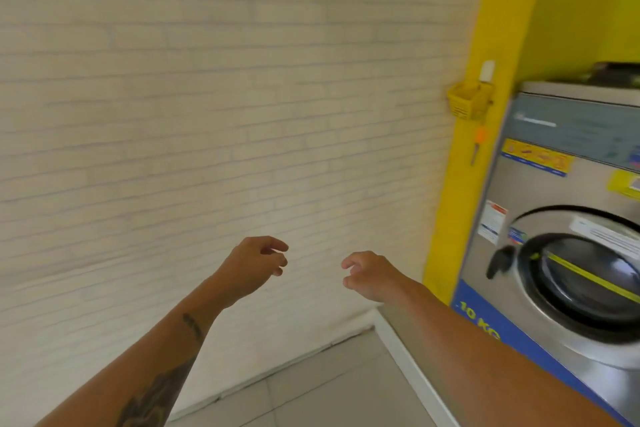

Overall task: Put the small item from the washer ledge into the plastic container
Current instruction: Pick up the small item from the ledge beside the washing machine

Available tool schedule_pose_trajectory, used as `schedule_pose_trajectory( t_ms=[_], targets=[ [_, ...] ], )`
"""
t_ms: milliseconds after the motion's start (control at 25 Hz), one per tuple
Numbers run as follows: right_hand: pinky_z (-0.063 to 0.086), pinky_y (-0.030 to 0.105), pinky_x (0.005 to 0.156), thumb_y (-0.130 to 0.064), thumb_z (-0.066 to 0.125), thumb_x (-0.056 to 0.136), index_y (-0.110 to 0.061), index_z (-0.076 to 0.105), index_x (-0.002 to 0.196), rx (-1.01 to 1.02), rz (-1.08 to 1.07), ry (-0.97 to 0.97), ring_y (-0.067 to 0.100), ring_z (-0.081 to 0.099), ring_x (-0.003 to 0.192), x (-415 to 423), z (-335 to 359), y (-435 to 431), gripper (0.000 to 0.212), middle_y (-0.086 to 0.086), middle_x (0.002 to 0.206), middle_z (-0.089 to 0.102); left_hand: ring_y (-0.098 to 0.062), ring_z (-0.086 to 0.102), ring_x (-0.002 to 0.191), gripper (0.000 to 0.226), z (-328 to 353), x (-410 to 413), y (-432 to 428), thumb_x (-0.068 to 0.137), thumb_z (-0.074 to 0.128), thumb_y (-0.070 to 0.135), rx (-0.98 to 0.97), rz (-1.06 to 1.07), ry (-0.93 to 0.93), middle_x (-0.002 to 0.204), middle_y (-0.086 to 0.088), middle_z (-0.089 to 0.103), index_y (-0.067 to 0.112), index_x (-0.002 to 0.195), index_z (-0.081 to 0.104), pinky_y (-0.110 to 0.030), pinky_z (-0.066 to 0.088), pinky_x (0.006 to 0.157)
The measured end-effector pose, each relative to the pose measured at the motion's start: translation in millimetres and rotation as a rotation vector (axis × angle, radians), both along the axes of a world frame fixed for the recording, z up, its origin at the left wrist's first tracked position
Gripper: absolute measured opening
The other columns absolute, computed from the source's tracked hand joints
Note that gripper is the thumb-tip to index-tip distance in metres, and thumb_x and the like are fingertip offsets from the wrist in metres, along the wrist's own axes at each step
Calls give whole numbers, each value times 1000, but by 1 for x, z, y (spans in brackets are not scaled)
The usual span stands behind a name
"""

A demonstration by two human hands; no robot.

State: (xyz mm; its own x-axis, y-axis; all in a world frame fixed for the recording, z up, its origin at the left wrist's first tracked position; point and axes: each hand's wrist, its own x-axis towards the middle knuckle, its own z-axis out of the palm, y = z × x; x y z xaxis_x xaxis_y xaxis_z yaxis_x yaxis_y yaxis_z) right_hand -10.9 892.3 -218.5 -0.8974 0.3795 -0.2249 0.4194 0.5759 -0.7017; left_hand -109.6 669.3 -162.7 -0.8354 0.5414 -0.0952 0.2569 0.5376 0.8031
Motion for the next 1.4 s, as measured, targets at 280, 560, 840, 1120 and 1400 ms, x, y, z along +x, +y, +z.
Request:
schedule_pose_trajectory(
  t_ms=[280,560,840,1120,1400],
  targets=[
    [52,29,86,-22,59,83,-27,61,123,-27,-292,-106,18,59,109,26,-58,131,40,0,130,58,-20,72,93,24,-55,-37,170,89,58,13,15,-248,-180,102,-6,74,17,111,68,-39,54,89],
    [52,26,81,-16,58,88,-24,63,121,29,-426,-232,20,59,108,14,-103,230,35,1,129,59,-22,70,87,27,-113,-97,298,91,52,5,-5,-371,-388,105,-13,73,12,113,66,-30,52,76],
    [42,21,66,-10,49,89,-21,60,98,49,-436,-409,22,47,89,-24,-154,297,19,1,98,57,-25,71,95,24,-171,-142,390,89,56,8,-166,-412,-468,103,-12,72,15,110,66,-38,54,86],
    [45,19,67,-10,54,89,-19,48,141,-154,-437,-452,21,58,110,-47,-216,383,53,5,136,55,-24,71,90,27,-240,-152,472,86,54,10,-283,-347,-537,97,-10,74,18,108,68,-31,54,74],
    [49,45,98,-17,55,84,-16,33,149,-235,-384,-524,32,48,129,-70,-297,446,69,14,149,39,-15,70,87,35,-316,-150,546,86,47,17,-417,-389,-495,108,-1,69,29,112,67,-20,51,65]
  ],
)
